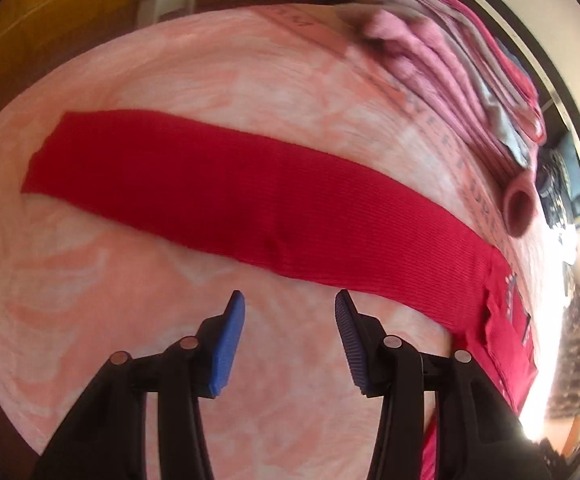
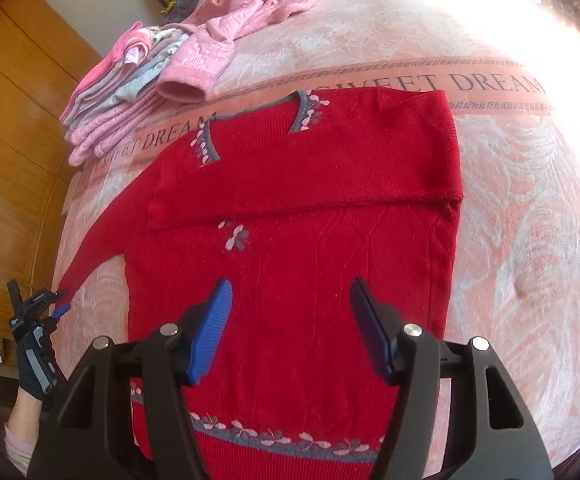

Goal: Fold small clothes
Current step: 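Grasp the other sleeve cuff with the left gripper and fold it over the chest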

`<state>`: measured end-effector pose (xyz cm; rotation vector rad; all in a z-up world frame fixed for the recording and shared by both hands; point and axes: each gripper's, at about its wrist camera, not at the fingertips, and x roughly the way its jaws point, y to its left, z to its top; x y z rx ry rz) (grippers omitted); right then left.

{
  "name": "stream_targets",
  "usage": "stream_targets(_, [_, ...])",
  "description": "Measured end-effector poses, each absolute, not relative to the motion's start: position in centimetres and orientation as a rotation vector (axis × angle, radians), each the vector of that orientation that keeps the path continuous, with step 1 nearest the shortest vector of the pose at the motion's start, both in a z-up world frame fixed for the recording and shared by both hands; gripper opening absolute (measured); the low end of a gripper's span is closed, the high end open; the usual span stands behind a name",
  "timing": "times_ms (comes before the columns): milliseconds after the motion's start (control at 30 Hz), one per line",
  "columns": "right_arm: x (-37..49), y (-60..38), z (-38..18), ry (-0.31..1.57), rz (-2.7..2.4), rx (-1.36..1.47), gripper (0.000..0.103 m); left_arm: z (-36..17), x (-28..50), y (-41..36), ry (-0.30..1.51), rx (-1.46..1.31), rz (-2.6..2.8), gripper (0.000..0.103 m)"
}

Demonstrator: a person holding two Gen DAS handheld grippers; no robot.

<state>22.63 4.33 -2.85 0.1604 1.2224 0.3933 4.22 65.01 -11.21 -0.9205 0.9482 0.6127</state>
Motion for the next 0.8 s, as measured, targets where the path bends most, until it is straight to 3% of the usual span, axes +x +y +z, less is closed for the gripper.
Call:
stream_targets(233, [17.6,6.3,-2.0,1.252,0.435,0.195,0.062,-13.7,-2.0,72.4,0.76,-1.088,0.611,0.047])
stream_targets(500, [16.3,11.3,-0.5,1.196,0.48,0.123,0.062,-15.4,-2.4,75.9,0.607,-1.167,0.506,0.047])
stream_targets(600, [16.8,12.4,-1.7,1.224,0.478,0.116,0.062,-15.2,-1.8,76.4,0.605,-1.11,0.516,0.04])
stream_targets(733, [17.2,12.6,-3.1,1.252,0.462,0.109,0.062,-15.2,-1.6,77.0,0.587,-1.094,0.543,0.013])
stream_targets(800, [17.3,12.2,-3.5,1.256,0.454,0.101,0.062,-15.1,-1.5,77.1,0.578,-1.09,0.557,0.009])
